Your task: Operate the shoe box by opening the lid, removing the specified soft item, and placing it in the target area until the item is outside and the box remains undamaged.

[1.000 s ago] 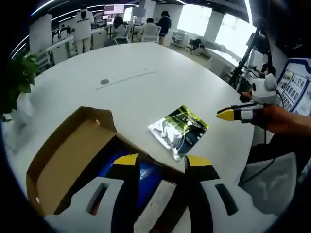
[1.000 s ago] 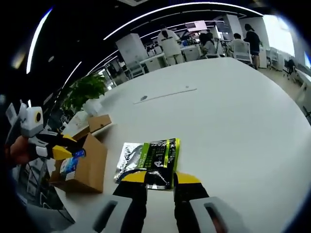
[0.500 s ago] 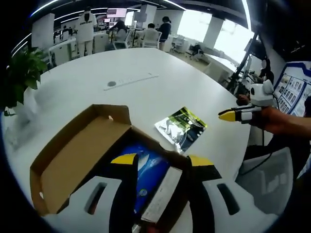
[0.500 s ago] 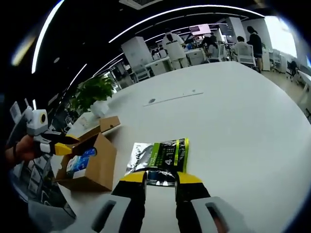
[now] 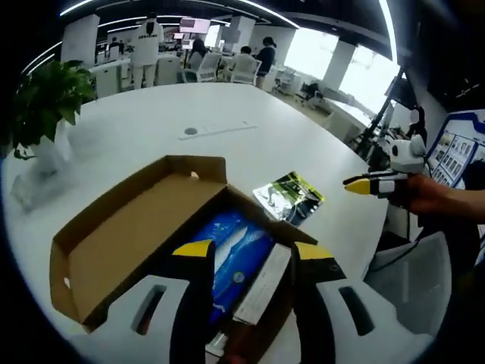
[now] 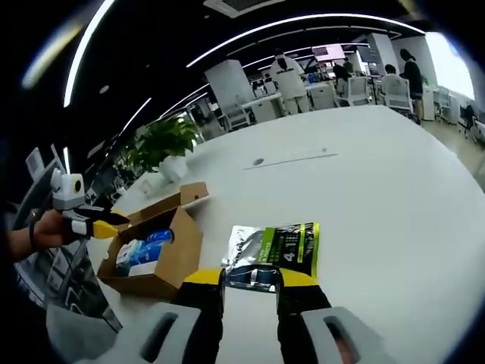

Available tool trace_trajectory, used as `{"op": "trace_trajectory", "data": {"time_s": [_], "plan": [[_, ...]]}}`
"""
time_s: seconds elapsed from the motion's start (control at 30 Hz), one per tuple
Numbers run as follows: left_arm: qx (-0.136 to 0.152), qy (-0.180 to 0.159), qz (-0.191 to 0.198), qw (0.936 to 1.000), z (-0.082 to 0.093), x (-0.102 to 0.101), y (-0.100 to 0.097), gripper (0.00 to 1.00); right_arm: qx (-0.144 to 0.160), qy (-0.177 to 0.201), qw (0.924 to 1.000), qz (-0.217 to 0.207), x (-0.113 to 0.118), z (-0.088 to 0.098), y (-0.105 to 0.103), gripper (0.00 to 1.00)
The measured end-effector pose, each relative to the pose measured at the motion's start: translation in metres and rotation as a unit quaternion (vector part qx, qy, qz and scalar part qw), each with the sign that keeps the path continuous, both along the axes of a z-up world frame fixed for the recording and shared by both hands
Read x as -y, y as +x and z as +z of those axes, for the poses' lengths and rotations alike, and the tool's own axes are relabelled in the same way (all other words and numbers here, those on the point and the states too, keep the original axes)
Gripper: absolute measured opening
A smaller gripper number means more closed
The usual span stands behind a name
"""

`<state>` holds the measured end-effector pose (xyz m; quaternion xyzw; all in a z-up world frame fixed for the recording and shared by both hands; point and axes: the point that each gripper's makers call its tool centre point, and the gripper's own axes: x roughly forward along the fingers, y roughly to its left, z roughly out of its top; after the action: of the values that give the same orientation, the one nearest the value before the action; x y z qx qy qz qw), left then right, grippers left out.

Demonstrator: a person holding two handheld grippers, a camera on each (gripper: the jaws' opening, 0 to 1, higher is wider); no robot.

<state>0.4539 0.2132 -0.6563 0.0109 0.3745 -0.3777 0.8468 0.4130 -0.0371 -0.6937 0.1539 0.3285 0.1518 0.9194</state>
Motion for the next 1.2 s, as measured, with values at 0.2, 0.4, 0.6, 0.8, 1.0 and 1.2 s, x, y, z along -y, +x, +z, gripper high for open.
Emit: {"op": "trace_trajectory", "data": {"time_s": [0.2, 0.4, 0.6, 0.8, 1.0, 1.2], "plan": [[-0.003, -0.012, 0.019, 0.9997, 0.000, -0.022, -0.004, 0.41, 0.005, 0.015, 0.9999, 0.004, -0.009, 0.004, -0.002, 0.23], [-0.009, -0.013, 0.043, 0.9990, -0.007, -0.047, -0.009, 0.41, 0.010, 0.019, 0.9996, 0.018, -0.021, 0.008, -0.005, 0.23], [-0.014, -0.010, 0.052, 0.9985, -0.013, -0.063, -0.021, 0.41, 0.011, 0.018, 0.9986, 0.048, -0.042, 0.007, -0.009, 0.24], [-0.017, -0.017, 0.063, 0.9977, -0.012, -0.071, -0.036, 0.41, 0.012, 0.016, 0.9971, 0.073, -0.059, 0.008, -0.012, 0.25], [-0.022, -0.024, 0.068, 0.9971, -0.015, -0.078, -0.046, 0.42, 0.014, 0.018, 0.9953, 0.094, -0.073, 0.009, -0.017, 0.25], [-0.026, -0.023, 0.077, 0.9964, -0.020, -0.086, -0.054, 0.43, 0.011, 0.016, 0.9937, 0.111, -0.083, 0.005, -0.025, 0.26]]}}
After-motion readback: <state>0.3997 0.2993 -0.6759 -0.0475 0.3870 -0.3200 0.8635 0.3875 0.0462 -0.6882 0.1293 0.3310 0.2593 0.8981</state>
